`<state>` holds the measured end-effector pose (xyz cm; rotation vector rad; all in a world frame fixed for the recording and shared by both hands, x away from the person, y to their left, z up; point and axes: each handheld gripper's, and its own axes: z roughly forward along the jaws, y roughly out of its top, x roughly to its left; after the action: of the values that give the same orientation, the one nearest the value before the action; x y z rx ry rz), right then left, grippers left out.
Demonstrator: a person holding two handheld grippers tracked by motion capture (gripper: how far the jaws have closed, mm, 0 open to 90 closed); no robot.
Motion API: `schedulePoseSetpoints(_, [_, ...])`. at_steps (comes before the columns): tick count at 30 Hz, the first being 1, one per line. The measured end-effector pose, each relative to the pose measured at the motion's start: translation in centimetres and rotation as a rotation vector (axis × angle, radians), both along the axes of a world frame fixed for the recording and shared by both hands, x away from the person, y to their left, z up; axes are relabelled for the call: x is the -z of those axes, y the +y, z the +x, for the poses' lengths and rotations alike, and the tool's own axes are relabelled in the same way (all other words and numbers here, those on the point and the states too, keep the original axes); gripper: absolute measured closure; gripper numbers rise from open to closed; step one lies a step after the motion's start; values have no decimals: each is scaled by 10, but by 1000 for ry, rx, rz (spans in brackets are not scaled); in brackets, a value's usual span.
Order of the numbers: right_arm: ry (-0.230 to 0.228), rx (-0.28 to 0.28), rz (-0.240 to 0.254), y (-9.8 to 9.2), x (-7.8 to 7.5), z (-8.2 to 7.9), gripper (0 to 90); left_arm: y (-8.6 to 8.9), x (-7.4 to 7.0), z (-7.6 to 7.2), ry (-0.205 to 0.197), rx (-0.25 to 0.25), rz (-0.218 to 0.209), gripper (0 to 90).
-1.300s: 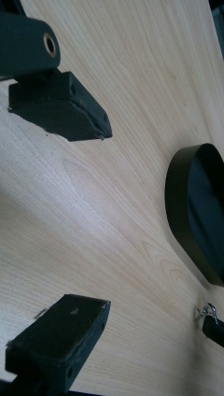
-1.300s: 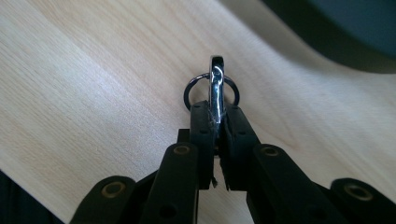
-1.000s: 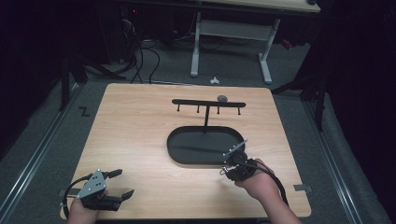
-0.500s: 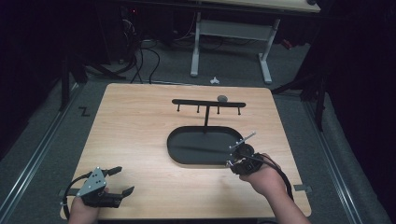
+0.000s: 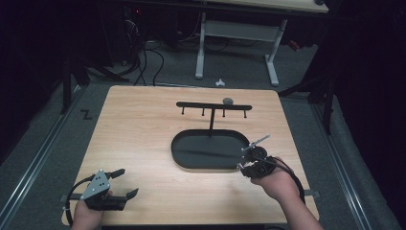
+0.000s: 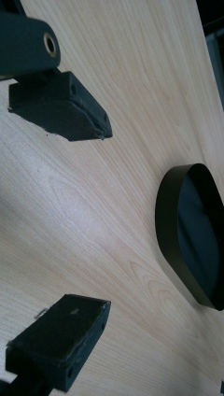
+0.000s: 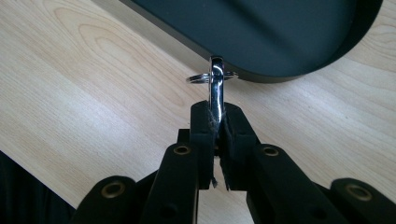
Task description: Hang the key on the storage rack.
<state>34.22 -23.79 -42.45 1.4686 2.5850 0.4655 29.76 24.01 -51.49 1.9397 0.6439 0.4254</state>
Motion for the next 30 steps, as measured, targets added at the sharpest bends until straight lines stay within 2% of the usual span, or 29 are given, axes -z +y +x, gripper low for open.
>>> schedulePoseSetpoints(5, [-5, 7, -5, -5, -3, 0, 843, 1, 0, -3, 5, 13, 15, 153])
schedulePoseSetpoints(8, [15, 37, 60, -11, -9, 3, 843, 2, 0, -5, 4, 14, 10, 153])
schedulePoseSetpoints(13, [-9, 69, 32, -16, -24, 5, 843, 1, -1, -7, -5, 36, 9, 153])
schedulePoseSetpoints(20, [-44, 87, 1, -19, -43, 10, 843, 5, -1, -8, -8, 29, -3, 153])
schedulePoseSetpoints(30, [-79, 125, 4, -26, -62, 22, 843, 6, -2, -11, -7, 41, 5, 153])
